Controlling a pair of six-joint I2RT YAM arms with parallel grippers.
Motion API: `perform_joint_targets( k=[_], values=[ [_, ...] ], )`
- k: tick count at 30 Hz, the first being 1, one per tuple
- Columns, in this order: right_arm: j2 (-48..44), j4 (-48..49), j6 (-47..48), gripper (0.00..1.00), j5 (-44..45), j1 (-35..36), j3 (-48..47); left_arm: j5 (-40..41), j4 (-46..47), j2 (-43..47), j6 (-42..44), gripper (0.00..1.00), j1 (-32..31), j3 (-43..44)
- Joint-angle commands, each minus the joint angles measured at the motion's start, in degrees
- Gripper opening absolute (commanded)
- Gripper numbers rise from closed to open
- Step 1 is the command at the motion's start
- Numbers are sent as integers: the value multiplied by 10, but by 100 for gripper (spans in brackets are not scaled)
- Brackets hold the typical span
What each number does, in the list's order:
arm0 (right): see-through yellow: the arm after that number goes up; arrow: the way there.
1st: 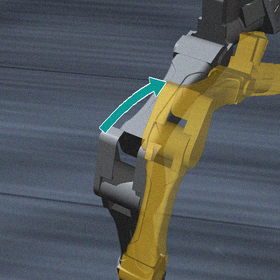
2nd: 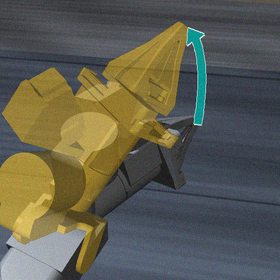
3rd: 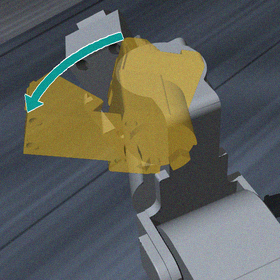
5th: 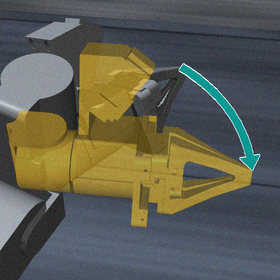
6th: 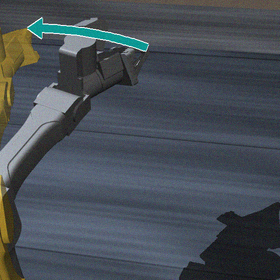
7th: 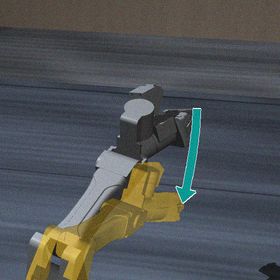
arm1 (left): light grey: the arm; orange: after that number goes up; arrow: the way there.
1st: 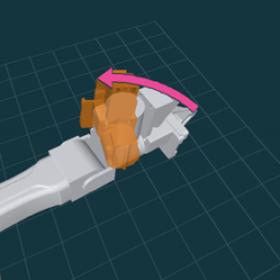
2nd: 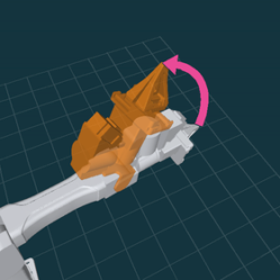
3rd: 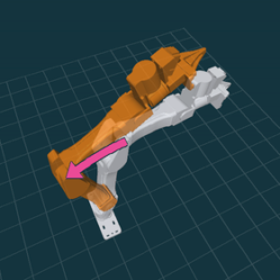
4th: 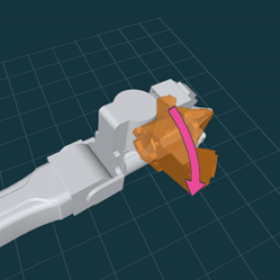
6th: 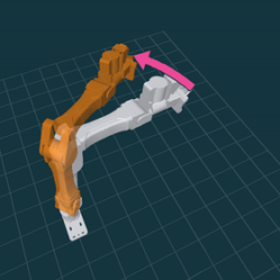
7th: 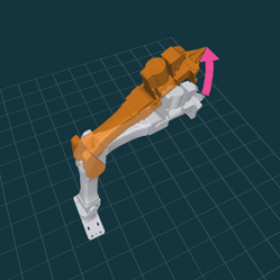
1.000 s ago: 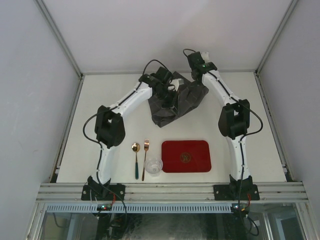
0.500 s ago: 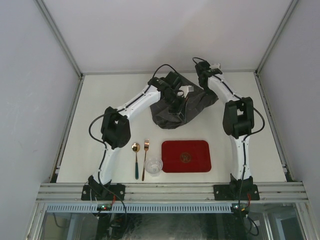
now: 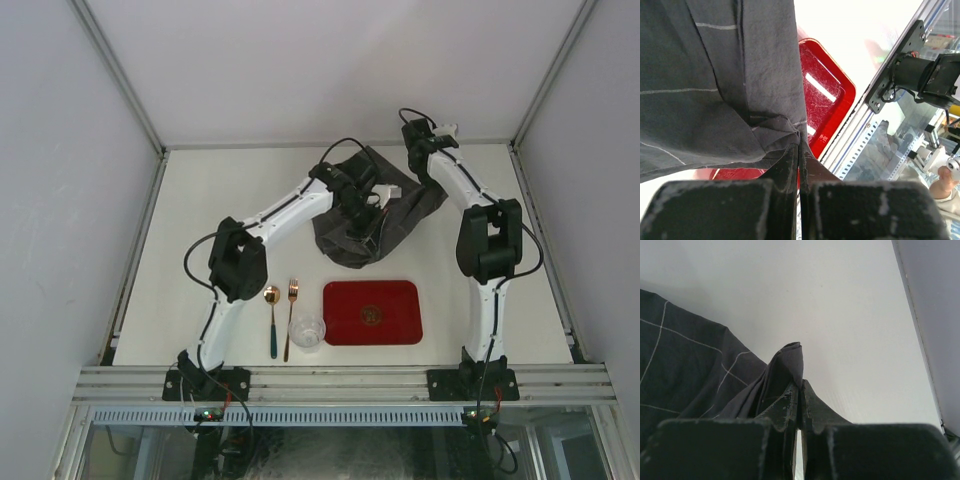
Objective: Set the dinner table for one person
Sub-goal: Flatten out the napkin at the center of the board.
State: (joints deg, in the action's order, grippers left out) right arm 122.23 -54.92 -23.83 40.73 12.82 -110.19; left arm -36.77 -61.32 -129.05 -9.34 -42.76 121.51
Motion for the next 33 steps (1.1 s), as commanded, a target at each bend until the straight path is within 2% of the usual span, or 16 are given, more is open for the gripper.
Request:
perform_joint_targets(
  k=[1, 3, 6, 7, 10, 14, 23, 30, 33],
  values=[
    [-30, 2, -20, 0, 6, -4, 7, -14, -18, 3, 22, 0, -15, 28],
    [-29, 0, -25, 0, 1, -4, 10, -12, -19, 5, 22, 0, -17, 27],
    [-29, -2, -28, 1, -5, -4, 10, -7, -21, 11, 23, 7, -18, 27],
    [-29, -2, -29, 5, -6, -4, 10, -4, -21, 13, 23, 11, -18, 27],
    [-35, -3, -31, 24, -3, -3, 11, 2, -23, 21, 26, 19, -18, 27],
    [-41, -4, -31, 40, -1, -3, 10, 4, -24, 30, 27, 26, -18, 30],
    [-56, -9, -35, 57, 18, 4, 9, 39, -30, 41, 28, 26, -13, 42],
    [-72, -22, -45, 80, 45, 5, 9, 59, -19, 39, 0, 21, 30, 38],
    [-82, -10, -42, 82, 27, 7, 13, 89, -9, 44, -18, 20, 56, 38]
  ],
)
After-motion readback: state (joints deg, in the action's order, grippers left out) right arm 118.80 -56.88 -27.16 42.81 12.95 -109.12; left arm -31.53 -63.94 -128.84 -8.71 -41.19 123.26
